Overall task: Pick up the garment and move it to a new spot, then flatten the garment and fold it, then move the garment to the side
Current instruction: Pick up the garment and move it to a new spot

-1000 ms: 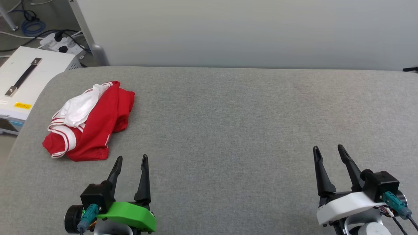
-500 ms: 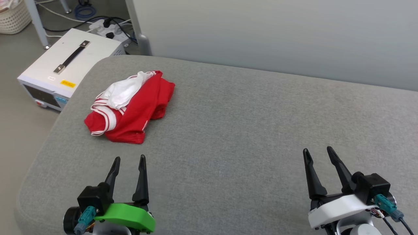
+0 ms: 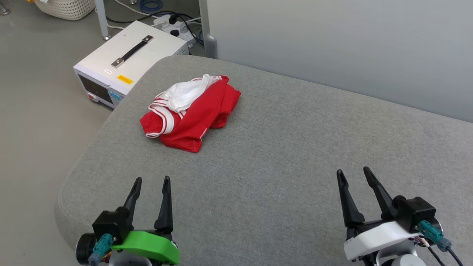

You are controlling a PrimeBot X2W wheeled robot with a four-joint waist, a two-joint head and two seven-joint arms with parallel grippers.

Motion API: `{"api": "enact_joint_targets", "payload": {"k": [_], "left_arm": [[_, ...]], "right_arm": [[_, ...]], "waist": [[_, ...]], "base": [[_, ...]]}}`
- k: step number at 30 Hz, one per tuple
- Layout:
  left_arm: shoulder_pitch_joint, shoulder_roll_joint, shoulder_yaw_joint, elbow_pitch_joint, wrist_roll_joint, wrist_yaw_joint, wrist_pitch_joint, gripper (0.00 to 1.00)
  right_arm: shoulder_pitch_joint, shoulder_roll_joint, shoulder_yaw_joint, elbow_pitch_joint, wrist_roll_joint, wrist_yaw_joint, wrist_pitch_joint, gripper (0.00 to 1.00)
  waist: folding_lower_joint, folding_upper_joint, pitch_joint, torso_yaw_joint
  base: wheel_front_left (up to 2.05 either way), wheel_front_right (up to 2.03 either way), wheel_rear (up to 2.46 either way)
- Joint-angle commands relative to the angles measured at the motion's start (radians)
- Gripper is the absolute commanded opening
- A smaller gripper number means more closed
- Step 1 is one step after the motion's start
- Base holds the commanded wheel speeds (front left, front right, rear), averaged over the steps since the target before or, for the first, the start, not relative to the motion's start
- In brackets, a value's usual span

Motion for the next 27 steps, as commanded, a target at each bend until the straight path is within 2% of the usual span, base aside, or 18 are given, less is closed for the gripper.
{"api": "enact_joint_targets", "payload": {"k": [1,9,16,21,25,27], "left_arm": [[0.021,-0.004,-0.008,-0.005,0.003,-0.004,-0.006,1.0],[0.022,-0.004,-0.007,-0.012,0.0,0.0,-0.006,1.0],[0.01,-0.004,0.011,-0.022,-0.003,0.002,-0.006,1.0],[-0.048,0.0,0.017,-0.001,0.01,-0.024,-0.006,1.0],[-0.157,0.056,0.0,0.083,0.003,-0.039,-0.005,1.0],[-0.239,0.099,-0.02,0.144,-0.011,-0.043,0.035,1.0]], "right_arm": [[0.011,-0.001,0.007,-0.001,0.007,-0.001,-0.009,1.0],[0.009,-0.001,0.011,-0.002,0.005,-0.001,-0.009,1.0],[0.001,-0.001,0.012,-0.005,-0.005,-0.001,-0.009,1.0],[-0.021,-0.001,0.016,-0.023,-0.033,-0.001,-0.009,1.0],[-0.051,-0.001,0.025,-0.044,-0.06,-0.001,-0.009,1.0],[-0.065,-0.001,0.027,-0.053,-0.073,-0.001,-0.009,1.0]], "waist": [[0.0,0.0,0.0,0.029],[0.0,0.0,0.007,0.04],[0.0,0.0,0.031,0.022],[0.0,0.0,0.086,-0.011],[0.0,0.0,0.153,-0.053],[0.0,0.0,0.188,-0.073]], "base": [[0.0,0.0,0.0],[0.0,0.0,0.0],[0.0,0.0,0.0],[0.0,0.0,0.0],[0.0,0.0,0.0],[0.0,0.0,0.0]]}}
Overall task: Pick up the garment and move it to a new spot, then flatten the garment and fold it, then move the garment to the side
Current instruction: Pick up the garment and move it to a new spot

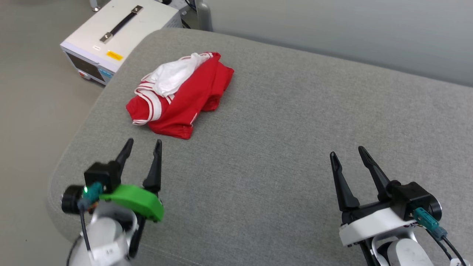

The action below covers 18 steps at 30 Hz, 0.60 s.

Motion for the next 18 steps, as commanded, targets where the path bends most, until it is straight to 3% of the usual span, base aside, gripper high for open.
{"api": "enact_joint_targets", "payload": {"k": [1,11,18], "left_arm": [[-0.076,0.036,-0.015,0.031,-0.008,-0.005,0.034,1.0],[-0.494,0.335,-0.255,0.23,-0.235,-0.007,0.388,1.0],[-0.647,0.476,-0.398,0.323,-0.408,-0.008,0.543,1.0]], "right_arm": [[-0.021,-0.002,0.003,-0.008,-0.012,-0.001,-0.009,1.0],[-0.091,-0.002,0.02,-0.045,-0.055,-0.001,-0.009,1.0],[-0.122,-0.002,0.022,-0.051,-0.055,-0.001,-0.009,1.0]], "waist": [[0.0,0.0,0.083,-0.063],[0.0,0.0,0.248,-0.18],[0.0,0.0,0.314,-0.238]], "base": [[0.0,0.0,0.0],[0.0,0.0,0.0],[0.0,0.0,0.0]]}}
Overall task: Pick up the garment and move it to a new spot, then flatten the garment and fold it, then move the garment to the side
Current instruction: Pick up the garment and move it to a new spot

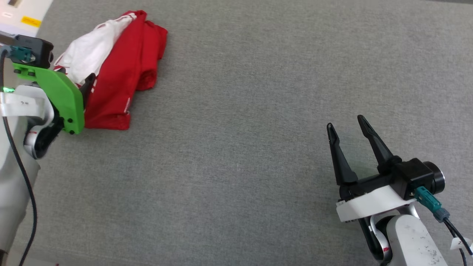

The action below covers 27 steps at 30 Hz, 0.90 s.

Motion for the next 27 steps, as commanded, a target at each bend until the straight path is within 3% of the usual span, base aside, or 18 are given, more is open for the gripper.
{"api": "enact_joint_targets", "payload": {"k": [1,6,11,12,13,21,27], "left_arm": [[-0.028,0.024,-0.021,0.016,-0.023,-0.003,0.011,1.0],[-0.084,0.079,-0.093,0.092,-0.055,-0.003,0.013,1.0],[-0.117,0.077,-0.122,0.18,-0.095,-0.003,0.013,1.0],[-0.122,0.074,-0.127,0.194,-0.103,-0.003,0.012,0.32],[-0.126,0.074,-0.135,0.203,-0.109,-0.003,0.006,0.0],[-0.134,0.073,-0.154,0.248,-0.14,-0.003,-0.101,0.0],[-0.134,0.066,-0.153,0.204,-0.159,-0.003,-0.201,0.0]], "right_arm": [[-0.02,-0.003,-0.001,-0.005,-0.004,-0.001,-0.009,1.0],[-0.029,-0.003,-0.001,-0.003,-0.002,-0.001,-0.009,1.0],[-0.033,-0.003,-0.002,-0.004,0.0,-0.001,-0.009,1.0],[-0.033,-0.003,-0.003,-0.003,-0.001,-0.001,-0.009,1.0],[-0.033,-0.003,-0.003,-0.001,-0.001,-0.001,-0.009,1.0],[-0.016,-0.003,-0.007,0.027,0.006,-0.001,-0.009,1.0],[0.015,-0.003,-0.018,0.048,0.023,-0.001,-0.009,1.0]], "waist": [[-0.0002,0.0,0.073,-0.074],[-0.0002,0.0,0.088,-0.096],[-0.0002,0.0,0.096,-0.104],[-0.0002,0.0,0.095,-0.104],[-0.0002,0.0,0.094,-0.104],[-0.0002,0.0,0.029,-0.09],[-0.0002,0.0,-0.076,-0.071]], "base": [[0.0,0.0,0.0],[0.0,0.0,0.0],[0.0,0.0,0.0],[0.0,0.0,0.0],[0.0,0.0,0.0],[0.0,0.0,0.0],[0.0,0.0,0.0]]}}
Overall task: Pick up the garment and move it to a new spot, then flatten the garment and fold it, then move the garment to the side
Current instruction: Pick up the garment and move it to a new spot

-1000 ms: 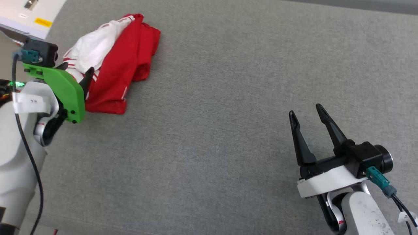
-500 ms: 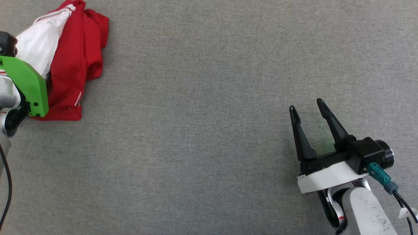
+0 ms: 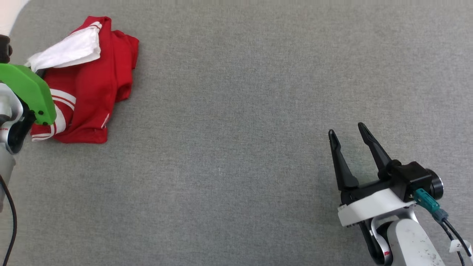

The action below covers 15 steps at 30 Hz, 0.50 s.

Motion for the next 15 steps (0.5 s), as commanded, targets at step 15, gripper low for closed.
{"api": "enact_joint_targets", "payload": {"k": [15], "left_arm": [[0.016,-0.111,-0.04,-0.459,-0.017,0.1,0.018,0.0]], "right_arm": [[0.098,-0.003,-0.074,0.032,0.056,-0.001,-0.009,1.0]], "waist": [[-0.0001,0.0,-0.298,0.016]], "base": [[0.0,0.0,0.0]]}}
